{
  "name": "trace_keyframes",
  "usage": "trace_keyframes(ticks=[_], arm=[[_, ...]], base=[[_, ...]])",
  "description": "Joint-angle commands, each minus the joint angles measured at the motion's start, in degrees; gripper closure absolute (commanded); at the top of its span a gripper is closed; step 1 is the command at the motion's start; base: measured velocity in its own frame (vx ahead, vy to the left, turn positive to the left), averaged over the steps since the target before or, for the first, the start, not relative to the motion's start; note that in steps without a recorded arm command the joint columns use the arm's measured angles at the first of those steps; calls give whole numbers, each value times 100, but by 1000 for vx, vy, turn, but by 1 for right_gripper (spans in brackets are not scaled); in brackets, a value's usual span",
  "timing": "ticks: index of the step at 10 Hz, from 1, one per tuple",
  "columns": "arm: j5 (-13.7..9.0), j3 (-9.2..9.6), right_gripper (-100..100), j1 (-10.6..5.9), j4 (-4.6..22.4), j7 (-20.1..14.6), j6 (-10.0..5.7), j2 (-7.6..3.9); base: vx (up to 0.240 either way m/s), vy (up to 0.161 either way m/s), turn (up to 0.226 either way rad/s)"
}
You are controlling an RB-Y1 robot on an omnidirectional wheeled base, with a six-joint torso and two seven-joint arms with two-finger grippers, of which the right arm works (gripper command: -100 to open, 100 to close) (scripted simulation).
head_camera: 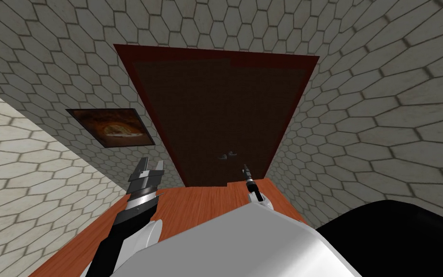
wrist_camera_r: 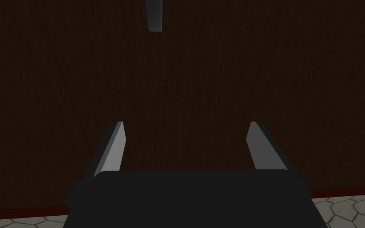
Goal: Pull the door open
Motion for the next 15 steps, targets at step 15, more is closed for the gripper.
trace_keyframes(ticks=[15], arm=[[-233,-392,-100,-64,1130,-215,-260,-537]], base=[[57,1,34]])
